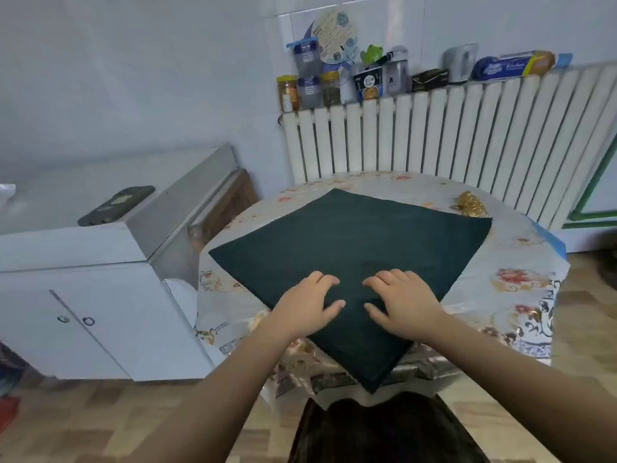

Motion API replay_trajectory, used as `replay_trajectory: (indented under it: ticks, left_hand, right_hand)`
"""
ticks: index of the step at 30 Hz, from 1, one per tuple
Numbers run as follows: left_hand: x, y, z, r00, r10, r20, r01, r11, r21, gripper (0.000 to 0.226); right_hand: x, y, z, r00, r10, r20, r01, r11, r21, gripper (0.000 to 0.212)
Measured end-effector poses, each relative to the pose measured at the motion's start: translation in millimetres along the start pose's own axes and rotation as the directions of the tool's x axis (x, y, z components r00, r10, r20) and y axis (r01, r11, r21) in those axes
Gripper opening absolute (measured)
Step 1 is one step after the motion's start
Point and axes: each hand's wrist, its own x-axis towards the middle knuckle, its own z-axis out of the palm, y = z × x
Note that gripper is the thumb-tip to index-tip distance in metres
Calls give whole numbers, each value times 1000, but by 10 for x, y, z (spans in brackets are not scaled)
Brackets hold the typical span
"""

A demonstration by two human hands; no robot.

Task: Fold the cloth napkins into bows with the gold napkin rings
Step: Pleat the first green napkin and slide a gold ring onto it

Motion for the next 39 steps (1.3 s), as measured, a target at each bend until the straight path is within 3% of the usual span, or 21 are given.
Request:
replay_trajectory:
  ticks: [2,7,11,15,21,27,32,36,39]
  left_hand:
    - [68,-45,27,993,-14,120,8,999,46,57]
    - [161,-67,-5,960,-13,280,-18,994,109,70]
    - [265,-66,19,964,2,265,-28,995,98,57]
    - [351,-105,23,962,-17,271,18,1000,-2,26]
    - [385,-81,20,952,-19,305,30,999,-32,13]
    - [414,-116,29,937,2,348,17,999,-52,9]
    - [422,-147,-25,926,20,376,30,991,-127,11]
    - [437,-151,-56,933,-11,360,73,984,-161,31]
    - [474,-144,-64,965,-74,253,112,984,-140,17]
  right_hand:
    - [17,98,60,985,5,172,-9,1000,27,52]
    - [58,276,68,923,-43,382,-20,987,160,83]
    - [112,276,101,938,-39,344,-50,968,248,60]
    - [178,267,149,952,18,305,-126,933,337,28]
    - [197,241,192,958,-21,285,-90,925,368,23]
    - [280,251,105,929,-64,365,-63,943,327,20]
    - [330,290,68,907,-28,420,-137,924,356,25]
    - [381,325,16,927,66,369,-231,876,424,23]
    - [351,356,35,928,61,368,-237,858,455,22]
